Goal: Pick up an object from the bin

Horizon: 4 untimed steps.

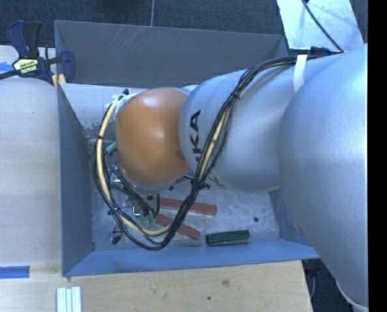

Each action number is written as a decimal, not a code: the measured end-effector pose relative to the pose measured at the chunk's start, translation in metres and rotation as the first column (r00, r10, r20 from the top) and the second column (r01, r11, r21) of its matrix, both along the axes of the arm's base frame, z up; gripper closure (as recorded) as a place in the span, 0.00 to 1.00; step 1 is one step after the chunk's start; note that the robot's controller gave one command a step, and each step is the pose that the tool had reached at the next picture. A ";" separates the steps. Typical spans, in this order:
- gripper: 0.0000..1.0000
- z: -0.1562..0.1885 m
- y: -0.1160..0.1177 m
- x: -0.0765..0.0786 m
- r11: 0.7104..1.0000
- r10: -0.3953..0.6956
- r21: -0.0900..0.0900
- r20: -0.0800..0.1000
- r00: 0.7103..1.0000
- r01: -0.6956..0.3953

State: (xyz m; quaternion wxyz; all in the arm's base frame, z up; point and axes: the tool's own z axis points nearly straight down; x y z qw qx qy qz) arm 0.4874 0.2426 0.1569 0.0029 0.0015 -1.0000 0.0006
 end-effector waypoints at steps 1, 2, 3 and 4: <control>0.00 -0.076 -0.078 0.047 0.993 0.120 -0.004 0.002 0.993 -0.120; 0.00 -0.087 -0.176 0.027 0.987 0.158 -0.003 0.005 0.987 -0.158; 1.00 -0.086 -0.170 0.028 0.986 0.164 0.003 0.010 0.986 -0.164; 1.00 0.079 -0.178 0.034 0.827 0.562 -0.003 0.014 0.827 -0.562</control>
Offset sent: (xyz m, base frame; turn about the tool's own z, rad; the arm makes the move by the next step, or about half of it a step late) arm 0.0455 -0.0723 -0.0723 -0.1258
